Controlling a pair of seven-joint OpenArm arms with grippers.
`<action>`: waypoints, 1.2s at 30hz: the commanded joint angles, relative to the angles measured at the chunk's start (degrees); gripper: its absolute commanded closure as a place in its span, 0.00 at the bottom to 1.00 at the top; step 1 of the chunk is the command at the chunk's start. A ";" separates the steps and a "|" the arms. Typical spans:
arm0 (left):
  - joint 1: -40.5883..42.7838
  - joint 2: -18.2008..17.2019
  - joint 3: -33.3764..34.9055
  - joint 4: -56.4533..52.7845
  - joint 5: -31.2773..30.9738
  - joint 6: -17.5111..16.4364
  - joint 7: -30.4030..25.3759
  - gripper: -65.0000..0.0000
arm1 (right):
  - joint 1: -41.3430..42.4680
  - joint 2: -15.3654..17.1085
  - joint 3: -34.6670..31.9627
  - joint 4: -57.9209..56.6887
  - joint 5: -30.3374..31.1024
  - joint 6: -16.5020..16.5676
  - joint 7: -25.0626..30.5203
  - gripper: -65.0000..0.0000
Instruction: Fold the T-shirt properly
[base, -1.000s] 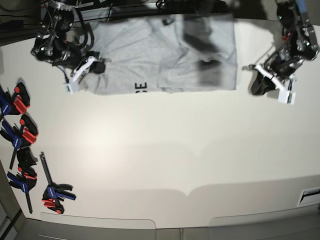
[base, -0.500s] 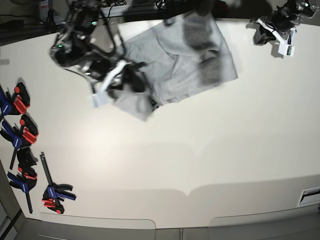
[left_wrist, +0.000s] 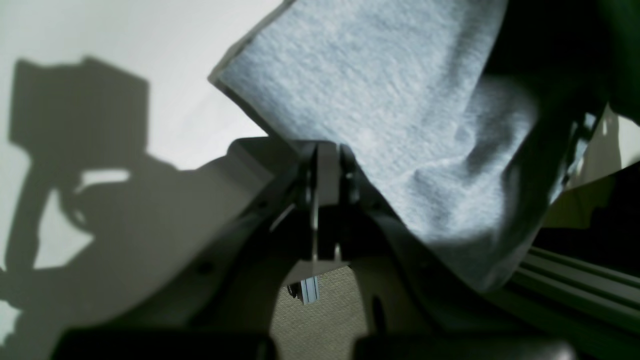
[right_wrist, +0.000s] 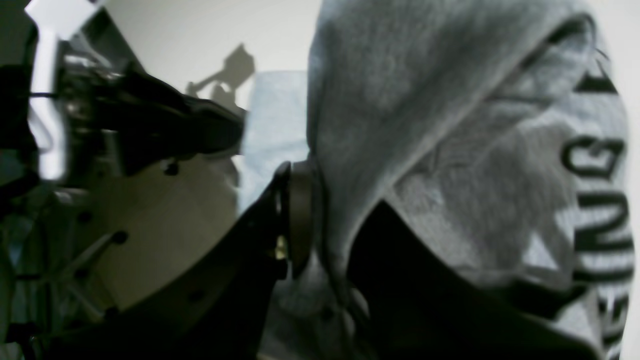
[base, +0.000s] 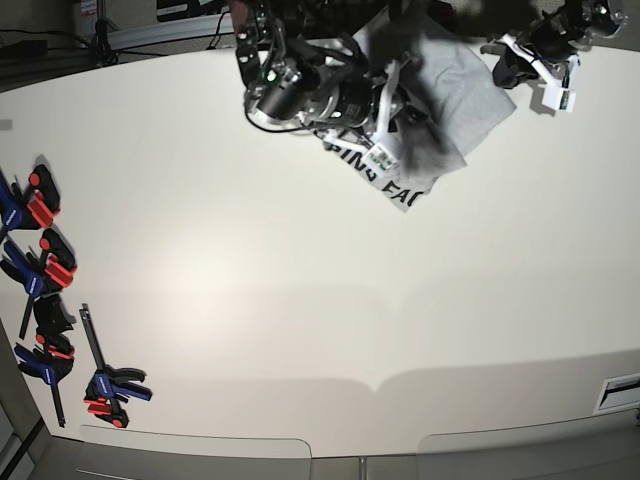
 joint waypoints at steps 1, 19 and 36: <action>0.31 -0.48 -0.28 0.83 -0.92 -0.22 -0.79 1.00 | 0.46 -0.49 -1.36 1.07 1.51 -0.20 1.38 1.00; 0.17 -0.48 -0.28 0.83 -0.90 -0.20 -2.03 1.00 | -2.32 -0.49 -5.49 0.90 2.58 -0.17 -1.18 1.00; 0.17 -0.48 -0.28 0.83 -0.90 -0.20 -2.05 1.00 | -2.73 -0.49 -5.51 0.90 14.69 -0.07 -4.24 0.66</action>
